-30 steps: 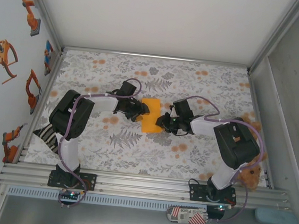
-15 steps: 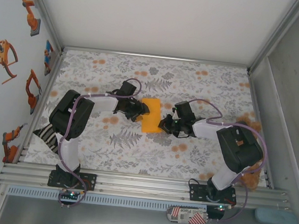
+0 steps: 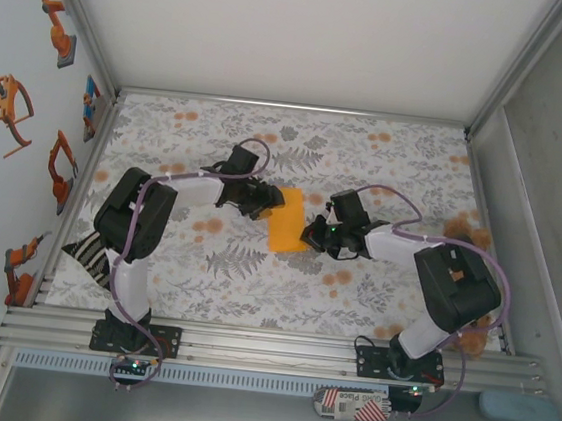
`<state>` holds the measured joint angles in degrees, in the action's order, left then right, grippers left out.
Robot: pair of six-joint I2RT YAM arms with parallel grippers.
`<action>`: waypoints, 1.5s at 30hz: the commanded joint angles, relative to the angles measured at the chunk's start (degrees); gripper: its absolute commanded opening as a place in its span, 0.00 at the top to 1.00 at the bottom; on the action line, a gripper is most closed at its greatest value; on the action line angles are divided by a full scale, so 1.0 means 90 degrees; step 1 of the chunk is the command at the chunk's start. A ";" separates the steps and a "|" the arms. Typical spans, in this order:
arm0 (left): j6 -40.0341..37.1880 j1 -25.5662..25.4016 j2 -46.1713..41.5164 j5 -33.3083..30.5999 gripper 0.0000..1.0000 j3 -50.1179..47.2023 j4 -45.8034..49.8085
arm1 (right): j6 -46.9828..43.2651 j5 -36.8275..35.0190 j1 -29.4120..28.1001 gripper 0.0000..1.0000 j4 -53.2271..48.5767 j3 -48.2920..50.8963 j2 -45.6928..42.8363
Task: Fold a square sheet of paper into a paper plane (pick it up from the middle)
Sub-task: Fold the triangle a second time at the center of the table.
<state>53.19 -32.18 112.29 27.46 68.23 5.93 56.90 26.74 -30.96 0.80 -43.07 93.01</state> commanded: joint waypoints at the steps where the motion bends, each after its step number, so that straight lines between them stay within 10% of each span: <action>1: -0.0209 0.0071 0.0273 0.0098 0.57 0.0151 -0.0127 | -0.0259 -0.0045 0.0022 1.00 -0.0379 0.0028 -0.0246; 45: -0.0238 0.0070 0.0697 -0.0122 0.61 0.0007 0.0374 | 0.0096 0.0003 -0.0437 1.00 0.0692 -0.1415 0.1577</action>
<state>51.83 -31.51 116.03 28.12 69.69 5.56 56.49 28.97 -34.46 5.96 -54.22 105.84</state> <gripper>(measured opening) 0.392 0.049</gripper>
